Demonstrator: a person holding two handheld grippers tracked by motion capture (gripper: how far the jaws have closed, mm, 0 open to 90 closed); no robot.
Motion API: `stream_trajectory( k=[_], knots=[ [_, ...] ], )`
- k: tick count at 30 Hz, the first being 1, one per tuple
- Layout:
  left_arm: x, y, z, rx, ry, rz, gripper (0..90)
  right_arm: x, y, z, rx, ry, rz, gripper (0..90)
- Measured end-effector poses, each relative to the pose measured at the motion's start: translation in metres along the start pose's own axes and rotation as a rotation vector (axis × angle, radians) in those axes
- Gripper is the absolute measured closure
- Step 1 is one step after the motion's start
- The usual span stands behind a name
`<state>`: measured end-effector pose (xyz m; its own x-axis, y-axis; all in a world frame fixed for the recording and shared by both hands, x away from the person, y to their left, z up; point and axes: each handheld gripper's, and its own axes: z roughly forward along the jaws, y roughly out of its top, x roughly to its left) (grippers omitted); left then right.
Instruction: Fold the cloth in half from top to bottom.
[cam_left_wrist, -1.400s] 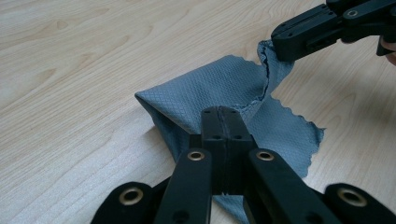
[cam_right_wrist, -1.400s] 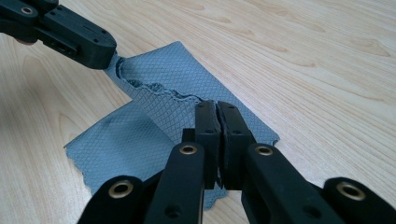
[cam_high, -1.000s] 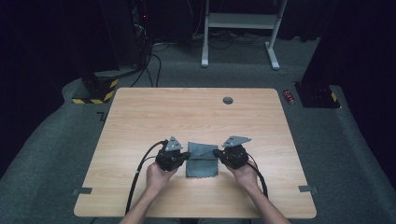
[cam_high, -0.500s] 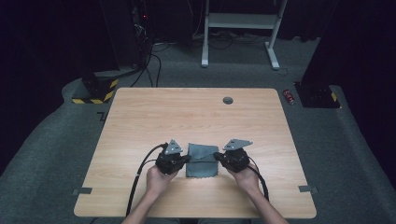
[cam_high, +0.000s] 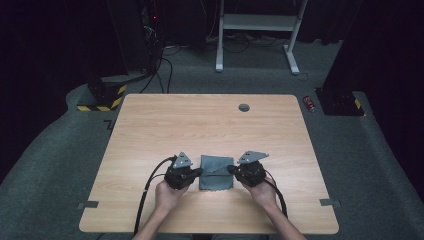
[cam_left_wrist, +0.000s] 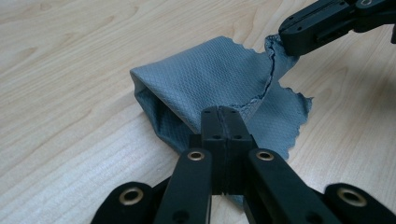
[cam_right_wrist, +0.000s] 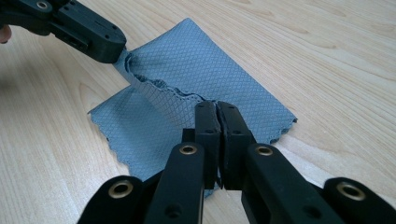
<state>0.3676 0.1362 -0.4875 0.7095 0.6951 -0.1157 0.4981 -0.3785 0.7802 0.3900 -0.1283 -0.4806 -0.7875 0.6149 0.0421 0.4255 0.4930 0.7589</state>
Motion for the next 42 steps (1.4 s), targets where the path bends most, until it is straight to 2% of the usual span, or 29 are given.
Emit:
stream_trajectory(
  k=[8, 16, 27, 35, 42],
  knots=[
    [-0.001, -0.006, 0.000, 0.001, -0.004, -0.007, 90.0, 0.004, -0.003, 0.000, 0.001, 0.007, -0.006, 87.8],
    [-0.003, -0.015, 0.003, 0.024, -0.011, -0.011, 90.0, 0.008, -0.011, 0.004, 0.022, 0.011, -0.013, 87.7],
    [-0.008, -0.019, 0.009, 0.055, -0.009, 0.003, 90.0, 0.012, -0.019, 0.006, 0.039, 0.001, -0.025, 87.5],
    [-0.008, -0.022, 0.011, 0.072, -0.008, 0.006, 89.9, 0.015, -0.030, 0.008, 0.060, 0.025, -0.012, 86.4],
    [-0.008, -0.022, 0.010, 0.084, -0.012, 0.005, 89.6, 0.016, -0.032, 0.007, 0.064, 0.044, -0.003, 81.3]
  ],
)
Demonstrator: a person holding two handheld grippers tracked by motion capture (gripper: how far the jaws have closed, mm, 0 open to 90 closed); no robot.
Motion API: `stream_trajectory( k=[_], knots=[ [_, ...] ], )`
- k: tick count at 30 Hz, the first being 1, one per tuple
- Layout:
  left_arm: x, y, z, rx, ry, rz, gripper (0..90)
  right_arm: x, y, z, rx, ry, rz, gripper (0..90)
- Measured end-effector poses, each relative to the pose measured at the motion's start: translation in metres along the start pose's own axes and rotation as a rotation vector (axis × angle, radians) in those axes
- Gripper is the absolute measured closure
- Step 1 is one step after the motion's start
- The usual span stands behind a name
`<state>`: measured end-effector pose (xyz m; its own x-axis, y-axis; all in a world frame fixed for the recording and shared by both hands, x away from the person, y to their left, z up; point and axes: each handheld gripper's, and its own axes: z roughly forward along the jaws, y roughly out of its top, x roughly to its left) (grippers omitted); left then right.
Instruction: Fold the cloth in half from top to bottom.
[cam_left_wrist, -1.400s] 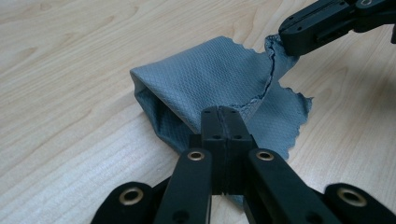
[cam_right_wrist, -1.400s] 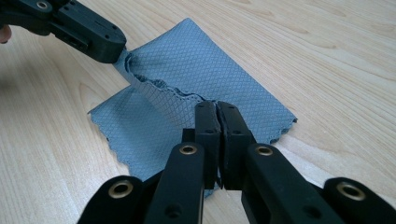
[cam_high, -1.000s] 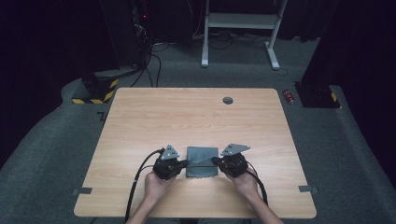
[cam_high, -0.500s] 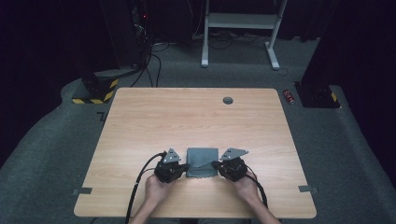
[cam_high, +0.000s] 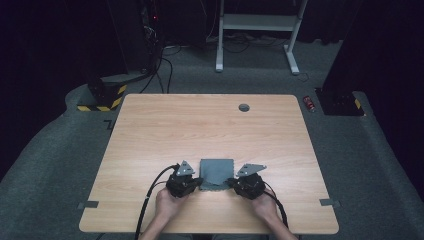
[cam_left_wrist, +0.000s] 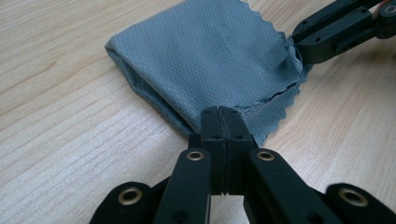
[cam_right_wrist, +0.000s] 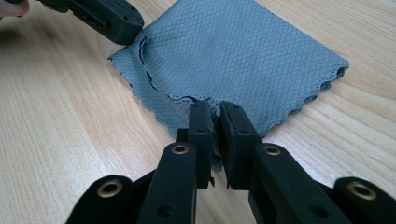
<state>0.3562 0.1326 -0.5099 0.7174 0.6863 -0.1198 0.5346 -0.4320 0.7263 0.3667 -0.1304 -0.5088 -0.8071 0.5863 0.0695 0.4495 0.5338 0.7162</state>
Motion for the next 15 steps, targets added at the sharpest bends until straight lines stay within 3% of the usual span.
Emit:
stream_trajectory(
  k=[8, 15],
  knots=[
    [0.002, -0.002, -0.008, -0.013, -0.031, -0.047, 86.2, 0.001, 0.000, -0.012, -0.052, 0.050, 0.028, 73.8],
    [0.003, 0.006, -0.019, -0.065, -0.045, -0.061, 81.8, 0.001, 0.004, -0.023, -0.093, 0.023, 0.033, 82.2]
  ],
)
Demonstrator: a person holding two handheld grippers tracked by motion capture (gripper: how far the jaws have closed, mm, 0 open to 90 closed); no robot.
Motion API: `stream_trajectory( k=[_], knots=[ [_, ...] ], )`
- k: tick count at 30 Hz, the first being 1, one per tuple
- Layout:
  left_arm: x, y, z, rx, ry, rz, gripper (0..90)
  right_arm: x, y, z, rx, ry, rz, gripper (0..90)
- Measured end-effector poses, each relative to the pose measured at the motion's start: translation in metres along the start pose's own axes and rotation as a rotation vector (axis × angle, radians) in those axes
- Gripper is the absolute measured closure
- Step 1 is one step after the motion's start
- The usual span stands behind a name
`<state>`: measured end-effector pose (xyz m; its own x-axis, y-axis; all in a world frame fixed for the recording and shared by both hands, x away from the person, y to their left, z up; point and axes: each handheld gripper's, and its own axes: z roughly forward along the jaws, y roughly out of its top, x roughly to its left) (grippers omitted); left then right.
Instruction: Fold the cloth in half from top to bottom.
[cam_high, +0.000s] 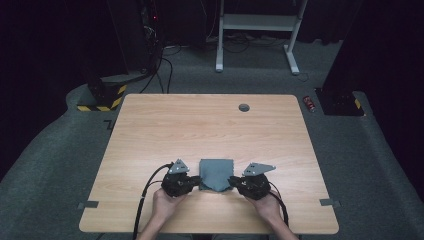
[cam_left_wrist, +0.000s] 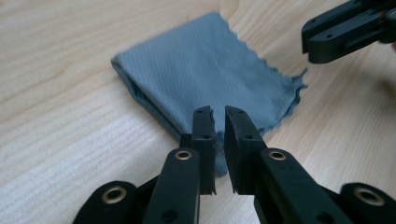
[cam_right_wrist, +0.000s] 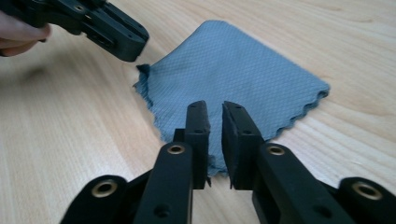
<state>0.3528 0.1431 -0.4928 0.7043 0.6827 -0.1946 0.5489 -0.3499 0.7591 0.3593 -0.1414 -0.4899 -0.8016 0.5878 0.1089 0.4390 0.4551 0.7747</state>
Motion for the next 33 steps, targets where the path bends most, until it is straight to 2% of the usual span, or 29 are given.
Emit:
stream_trajectory(
  k=[4, 7, 10, 13, 15, 21, 27, 31, 33],
  knots=[
    [-0.002, 0.011, 0.007, 0.001, 0.011, 0.017, 79.4, -0.001, 0.005, 0.006, 0.006, -0.020, 0.009, 82.8],
    [-0.003, 0.018, 0.019, 0.033, 0.023, 0.045, 79.1, 0.000, 0.008, 0.013, 0.021, -0.046, 0.002, 82.8],
    [-0.005, 0.017, 0.029, 0.056, 0.012, 0.046, 78.5, 0.003, 0.008, 0.019, 0.045, -0.068, -0.009, 82.7],
    [-0.006, 0.014, 0.032, 0.077, 0.003, 0.045, 77.8, 0.007, 0.004, 0.023, 0.076, -0.090, -0.043, 82.2],
    [-0.008, 0.011, 0.032, 0.089, 0.003, 0.046, 77.7, 0.010, -0.001, 0.024, 0.097, -0.099, -0.062, 81.8],
    [-0.009, -0.004, 0.026, 0.106, -0.011, 0.044, 77.3, 0.013, -0.014, 0.023, 0.120, -0.105, -0.079, 80.4],
    [-0.010, -0.017, 0.017, 0.107, -0.021, 0.031, 73.8, 0.015, -0.018, 0.022, 0.116, -0.118, -0.096, 80.0],
    [-0.006, -0.017, 0.011, 0.103, -0.022, 0.003, 69.3, 0.014, -0.017, 0.021, 0.120, -0.118, -0.102, 79.6],
    [-0.003, -0.013, 0.006, 0.085, -0.011, -0.002, 67.1, 0.014, -0.016, 0.019, 0.105, -0.129, -0.098, 79.7]
  ],
)
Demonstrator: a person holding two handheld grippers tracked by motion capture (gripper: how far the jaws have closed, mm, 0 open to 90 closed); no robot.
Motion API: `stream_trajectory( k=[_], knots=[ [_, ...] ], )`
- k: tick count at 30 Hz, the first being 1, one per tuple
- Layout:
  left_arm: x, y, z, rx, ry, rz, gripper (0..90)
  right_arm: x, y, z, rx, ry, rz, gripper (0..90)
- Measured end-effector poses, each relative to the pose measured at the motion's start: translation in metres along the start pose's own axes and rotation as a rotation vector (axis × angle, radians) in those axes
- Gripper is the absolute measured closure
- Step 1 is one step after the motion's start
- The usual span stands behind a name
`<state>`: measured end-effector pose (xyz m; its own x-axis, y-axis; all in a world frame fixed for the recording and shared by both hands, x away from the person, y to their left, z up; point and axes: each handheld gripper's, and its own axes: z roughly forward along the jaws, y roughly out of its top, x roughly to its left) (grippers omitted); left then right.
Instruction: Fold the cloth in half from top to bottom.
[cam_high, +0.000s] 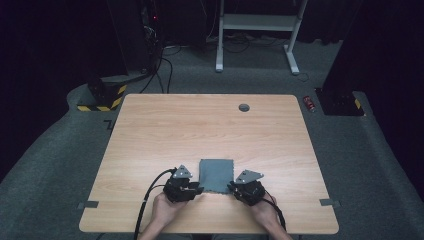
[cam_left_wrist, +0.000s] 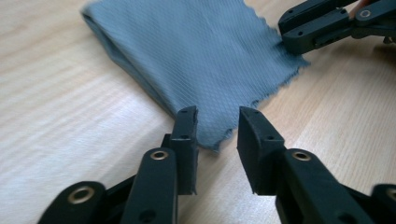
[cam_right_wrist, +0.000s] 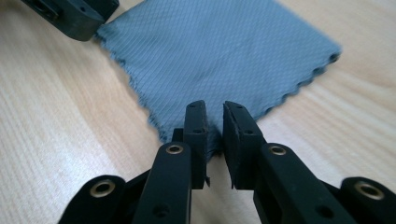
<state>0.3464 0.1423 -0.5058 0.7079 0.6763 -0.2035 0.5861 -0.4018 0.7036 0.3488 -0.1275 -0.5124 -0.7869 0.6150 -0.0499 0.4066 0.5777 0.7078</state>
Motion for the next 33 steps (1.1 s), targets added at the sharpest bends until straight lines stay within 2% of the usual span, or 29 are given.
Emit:
stream_trajectory(
  k=[3, 6, 8, 11, 15, 17, 20, 24, 25, 26, 29, 33],
  knots=[
    [0.007, 0.008, -0.005, -0.036, 0.035, -0.018, 60.9, -0.007, 0.005, -0.004, -0.031, -0.019, 0.015, 79.6],
    [0.019, 0.021, -0.004, -0.077, 0.078, -0.047, 56.9, -0.019, 0.013, -0.003, -0.045, -0.027, 0.058, 79.8],
    [0.025, 0.029, 0.000, -0.092, 0.088, -0.061, 56.1, -0.028, 0.019, -0.001, -0.063, -0.027, 0.092, 80.0],
    [0.029, 0.041, 0.009, -0.092, 0.114, -0.049, 55.6, -0.040, 0.028, 0.004, -0.081, -0.025, 0.136, 80.8],
    [0.032, 0.054, 0.025, -0.088, 0.124, -0.043, 55.9, -0.049, 0.038, 0.017, -0.082, -0.019, 0.166, 81.4],
    [0.032, 0.058, 0.033, -0.076, 0.135, -0.036, 55.9, -0.050, 0.041, 0.024, -0.079, -0.014, 0.164, 81.5],
    [0.033, 0.061, 0.045, -0.066, 0.147, -0.030, 55.6, -0.049, 0.044, 0.038, -0.059, -0.003, 0.167, 81.5],
    [0.039, 0.059, 0.058, -0.031, 0.195, -0.007, 55.6, -0.050, 0.043, 0.050, -0.035, -0.006, 0.173, 81.5],
    [0.041, 0.057, 0.060, -0.016, 0.207, -0.010, 55.5, -0.051, 0.043, 0.051, -0.029, -0.013, 0.179, 81.6],
    [0.044, 0.056, 0.061, -0.017, 0.213, -0.003, 55.3, -0.054, 0.041, 0.052, -0.023, -0.013, 0.191, 81.5],
    [0.051, 0.055, 0.060, -0.028, 0.215, -0.017, 54.0, -0.063, 0.037, 0.050, -0.018, -0.014, 0.224, 81.7],
    [0.053, 0.055, 0.059, -0.024, 0.226, -0.015, 52.5, -0.069, 0.034, 0.045, 0.004, -0.050, 0.219, 80.9]
  ],
)
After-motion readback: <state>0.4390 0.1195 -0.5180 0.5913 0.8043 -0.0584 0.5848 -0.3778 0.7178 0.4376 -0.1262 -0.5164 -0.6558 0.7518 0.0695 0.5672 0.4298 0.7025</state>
